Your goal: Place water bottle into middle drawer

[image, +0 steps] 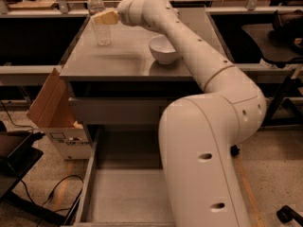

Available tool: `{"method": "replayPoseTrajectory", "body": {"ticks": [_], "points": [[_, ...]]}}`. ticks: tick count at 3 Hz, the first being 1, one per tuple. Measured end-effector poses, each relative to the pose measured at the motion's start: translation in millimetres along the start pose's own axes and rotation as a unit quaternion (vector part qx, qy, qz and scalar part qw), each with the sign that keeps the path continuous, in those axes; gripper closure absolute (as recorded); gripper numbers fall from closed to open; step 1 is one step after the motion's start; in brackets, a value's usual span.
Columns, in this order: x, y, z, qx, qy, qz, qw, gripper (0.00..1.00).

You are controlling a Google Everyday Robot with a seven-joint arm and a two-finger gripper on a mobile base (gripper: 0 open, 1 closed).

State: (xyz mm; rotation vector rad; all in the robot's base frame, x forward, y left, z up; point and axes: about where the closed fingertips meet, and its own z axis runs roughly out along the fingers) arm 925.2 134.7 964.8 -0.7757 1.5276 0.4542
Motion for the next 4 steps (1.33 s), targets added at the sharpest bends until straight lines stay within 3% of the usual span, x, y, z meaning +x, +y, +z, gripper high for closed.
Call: {"method": "replayPoseTrajectory", "body": {"ticks": [1,2,3,4], "points": [[5.9,12.0,18.9,0.001,0.018,0.012,0.9998,0.00],[10.2,30.9,35.0,-0.022,0.019,0.039,0.9988,0.00],[10.6,52.9,51.2,-0.053,0.013,0.060,0.9967,0.18],[10.6,56.0,53.9,-0.057,0.012,0.062,0.9964,0.41]]}}
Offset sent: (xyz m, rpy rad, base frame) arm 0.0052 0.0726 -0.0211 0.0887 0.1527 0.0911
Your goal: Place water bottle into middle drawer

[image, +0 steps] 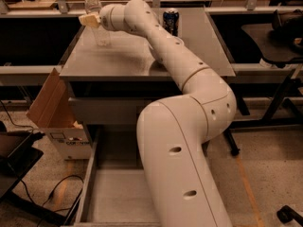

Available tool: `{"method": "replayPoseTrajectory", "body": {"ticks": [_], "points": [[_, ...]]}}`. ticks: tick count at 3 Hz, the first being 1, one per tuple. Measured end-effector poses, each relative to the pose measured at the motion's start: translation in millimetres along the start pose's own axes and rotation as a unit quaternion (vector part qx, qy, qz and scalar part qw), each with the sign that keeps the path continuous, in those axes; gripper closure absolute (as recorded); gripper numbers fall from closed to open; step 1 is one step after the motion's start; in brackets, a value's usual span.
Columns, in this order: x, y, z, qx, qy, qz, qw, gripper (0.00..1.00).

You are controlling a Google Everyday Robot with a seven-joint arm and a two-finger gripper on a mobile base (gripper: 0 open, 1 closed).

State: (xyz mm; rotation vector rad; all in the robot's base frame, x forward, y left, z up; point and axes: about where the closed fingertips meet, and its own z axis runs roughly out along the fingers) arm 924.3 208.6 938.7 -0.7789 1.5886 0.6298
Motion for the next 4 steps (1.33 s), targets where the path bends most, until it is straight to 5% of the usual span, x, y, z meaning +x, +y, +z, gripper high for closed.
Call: {"method": "replayPoseTrajectory", "body": {"ticks": [2,4], "points": [[3.5,5.4,5.6,-0.004,0.002,0.001,1.0000,0.95],[-12.6,16.0,-5.7,-0.017,-0.006,-0.009,0.9998,1.00]]}}
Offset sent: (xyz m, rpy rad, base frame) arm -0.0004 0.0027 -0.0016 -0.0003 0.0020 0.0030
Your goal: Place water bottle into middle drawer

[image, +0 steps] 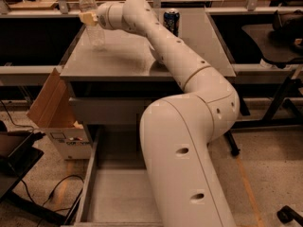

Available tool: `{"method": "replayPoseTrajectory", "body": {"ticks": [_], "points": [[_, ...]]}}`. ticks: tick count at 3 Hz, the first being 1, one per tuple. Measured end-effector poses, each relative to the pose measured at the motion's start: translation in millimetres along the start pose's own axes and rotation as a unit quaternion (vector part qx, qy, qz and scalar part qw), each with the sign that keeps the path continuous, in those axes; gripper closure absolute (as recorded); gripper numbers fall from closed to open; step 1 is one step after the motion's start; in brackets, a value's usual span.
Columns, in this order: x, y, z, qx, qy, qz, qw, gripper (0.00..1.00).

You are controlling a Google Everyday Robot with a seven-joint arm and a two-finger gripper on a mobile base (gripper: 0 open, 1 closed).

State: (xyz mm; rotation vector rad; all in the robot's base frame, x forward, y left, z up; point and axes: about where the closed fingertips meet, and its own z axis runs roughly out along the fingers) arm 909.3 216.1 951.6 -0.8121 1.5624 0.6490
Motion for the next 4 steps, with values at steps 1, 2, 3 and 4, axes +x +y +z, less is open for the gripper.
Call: {"method": "replayPoseTrajectory", "body": {"ticks": [1,2,3,4], "points": [[-50.3,7.2,-43.0,0.011,-0.037,-0.032,0.9987,1.00],[-132.1,27.6,-121.3,0.048,-0.101,-0.066,0.9915,1.00],[-193.9,52.7,-211.9,0.094,-0.146,-0.084,0.9813,1.00],[-210.3,110.2,-280.9,0.098,-0.147,-0.084,0.9806,1.00]]}}
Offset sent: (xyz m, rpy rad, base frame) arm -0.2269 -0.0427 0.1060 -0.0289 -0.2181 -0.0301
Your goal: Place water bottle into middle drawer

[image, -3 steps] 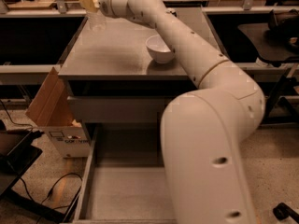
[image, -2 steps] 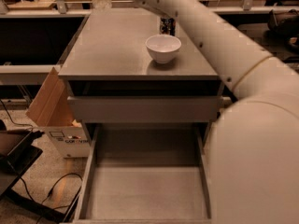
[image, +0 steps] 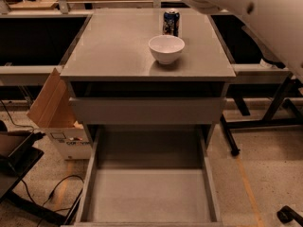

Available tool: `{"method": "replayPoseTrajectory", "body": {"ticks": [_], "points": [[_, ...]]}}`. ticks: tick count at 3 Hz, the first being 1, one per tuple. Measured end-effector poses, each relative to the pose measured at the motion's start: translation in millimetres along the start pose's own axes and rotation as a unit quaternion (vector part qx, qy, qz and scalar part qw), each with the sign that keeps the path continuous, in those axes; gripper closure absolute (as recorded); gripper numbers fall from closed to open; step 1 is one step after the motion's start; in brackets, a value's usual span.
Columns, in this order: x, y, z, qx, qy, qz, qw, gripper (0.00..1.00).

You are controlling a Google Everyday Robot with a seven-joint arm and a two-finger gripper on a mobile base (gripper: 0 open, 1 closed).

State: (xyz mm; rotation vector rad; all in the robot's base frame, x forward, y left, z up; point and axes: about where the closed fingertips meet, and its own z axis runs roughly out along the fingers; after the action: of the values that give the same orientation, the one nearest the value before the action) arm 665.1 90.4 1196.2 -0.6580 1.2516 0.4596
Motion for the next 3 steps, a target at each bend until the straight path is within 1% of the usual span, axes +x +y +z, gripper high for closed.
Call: {"method": "replayPoseTrajectory", "body": {"ticks": [1,2,3], "points": [[43.1,67.1,-40.2,-0.042,0.055,0.021,0.9974,1.00],[120.0,116.9,-79.0,-0.079,0.117,0.044,0.9890,1.00],[199.7,119.1,-130.2,-0.088,0.144,0.066,0.9835,1.00]]}}
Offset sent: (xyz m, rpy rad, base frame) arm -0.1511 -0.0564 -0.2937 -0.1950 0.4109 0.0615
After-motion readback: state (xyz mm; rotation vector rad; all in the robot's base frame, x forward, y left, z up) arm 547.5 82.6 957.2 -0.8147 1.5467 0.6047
